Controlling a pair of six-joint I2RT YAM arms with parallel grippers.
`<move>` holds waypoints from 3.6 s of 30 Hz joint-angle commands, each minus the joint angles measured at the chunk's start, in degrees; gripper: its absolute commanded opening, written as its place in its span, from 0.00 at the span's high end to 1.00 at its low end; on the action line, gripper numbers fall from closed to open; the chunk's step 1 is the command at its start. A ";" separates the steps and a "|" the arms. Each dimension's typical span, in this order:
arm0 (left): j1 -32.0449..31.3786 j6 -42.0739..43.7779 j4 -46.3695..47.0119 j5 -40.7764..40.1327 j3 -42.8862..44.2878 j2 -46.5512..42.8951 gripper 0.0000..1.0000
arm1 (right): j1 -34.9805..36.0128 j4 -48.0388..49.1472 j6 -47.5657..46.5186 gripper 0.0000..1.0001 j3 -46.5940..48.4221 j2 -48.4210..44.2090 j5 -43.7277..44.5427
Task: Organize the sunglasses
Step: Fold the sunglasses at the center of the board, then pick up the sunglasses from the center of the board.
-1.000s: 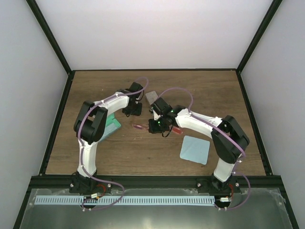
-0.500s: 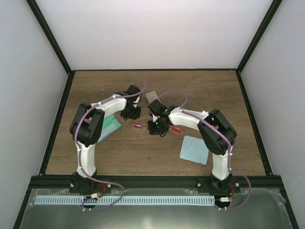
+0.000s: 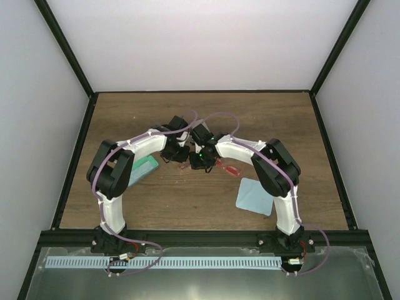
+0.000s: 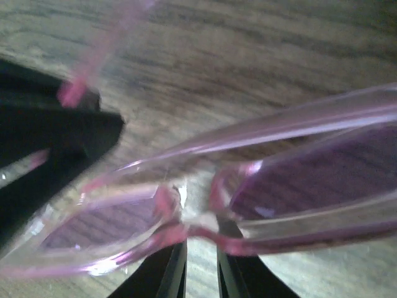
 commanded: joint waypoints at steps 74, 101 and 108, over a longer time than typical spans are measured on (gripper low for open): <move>16.99 -13.98 1.97 -6.50 -13.85 -31.62 0.08 | 8.98 -9.40 -4.25 0.79 19.32 8.75 19.33; -0.64 -38.79 24.02 -0.86 -30.37 -29.86 0.18 | -4.34 0.42 -7.49 0.43 2.97 -12.24 3.81; -2.61 -42.37 16.13 -9.08 -21.21 -26.27 0.17 | -4.89 -0.91 -11.12 0.53 2.50 -10.45 2.14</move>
